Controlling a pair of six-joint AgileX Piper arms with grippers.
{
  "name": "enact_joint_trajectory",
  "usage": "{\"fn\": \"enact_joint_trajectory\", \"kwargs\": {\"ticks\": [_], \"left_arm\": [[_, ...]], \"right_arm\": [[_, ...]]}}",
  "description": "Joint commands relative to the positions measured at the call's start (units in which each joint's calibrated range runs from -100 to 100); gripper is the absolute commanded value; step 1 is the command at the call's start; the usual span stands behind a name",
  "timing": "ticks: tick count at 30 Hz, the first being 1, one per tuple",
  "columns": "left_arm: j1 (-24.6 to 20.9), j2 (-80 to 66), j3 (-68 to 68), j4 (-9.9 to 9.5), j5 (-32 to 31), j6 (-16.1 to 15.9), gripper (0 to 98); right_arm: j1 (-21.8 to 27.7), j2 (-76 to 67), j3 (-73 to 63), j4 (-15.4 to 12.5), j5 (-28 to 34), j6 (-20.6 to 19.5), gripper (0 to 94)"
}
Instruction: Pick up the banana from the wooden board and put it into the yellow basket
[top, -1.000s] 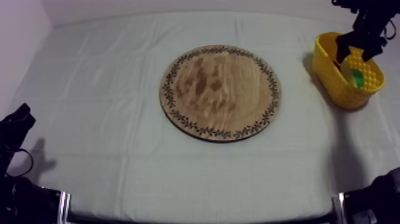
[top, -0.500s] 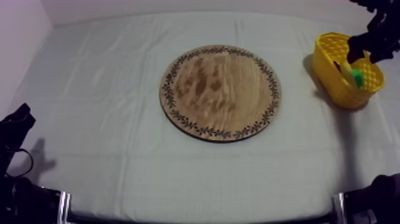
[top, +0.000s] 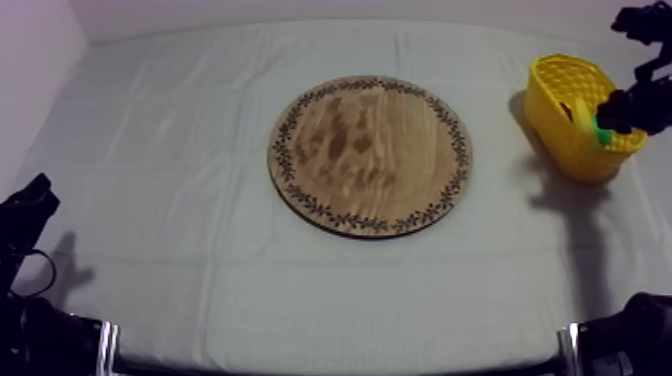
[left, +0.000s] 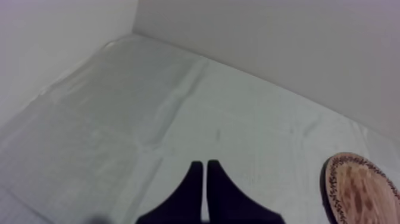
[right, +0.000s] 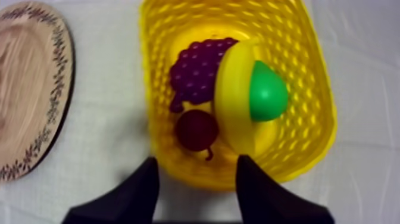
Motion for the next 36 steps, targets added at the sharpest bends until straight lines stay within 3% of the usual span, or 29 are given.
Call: {"fn": "enact_joint_trajectory", "kwargs": {"ticks": [1,4,10,16,20,25,29,36], "left_arm": [[-0.02,0.02,-0.02,-0.01,-0.01,-0.01,0.1],[-0.02,0.02,-0.02,-0.01,-0.01,-0.03,0.1],[-0.02,0.02,-0.02,-0.01,-0.01,-0.01,0.1],[-0.02,0.02,-0.02,-0.01,-0.01,-0.01,0.1],[-0.02,0.02,-0.02,-0.01,-0.01,-0.01,0.1],[-0.02,0.02,-0.02,-0.01,-0.01,-0.01,0.1],[-0.02,0.02,-0.02,-0.01,-0.01,-0.01,0.1],[-0.02,0.02,-0.02,-0.01,-0.01,-0.02,0.1]], "right_arm": [[0.07,-6.51,5.53,-1.55,-1.17,2.42,35.4],[0.62,-12.23,9.84,-4.09,-1.72,5.47,31.1],[0.98,-23.80,18.86,-8.13,-1.73,12.74,7.2],[1.60,-35.47,27.15,-10.16,0.45,16.63,1.1],[2.19,-41.92,32.42,-11.44,-1.34,15.02,0.5],[1.81,-49.13,35.54,-10.08,-2.60,8.59,0.3],[1.05,-55.76,36.53,-7.14,-1.04,2.64,0.3],[0.07,-65.51,37.32,-1.85,2.09,-4.27,0.2]]}}
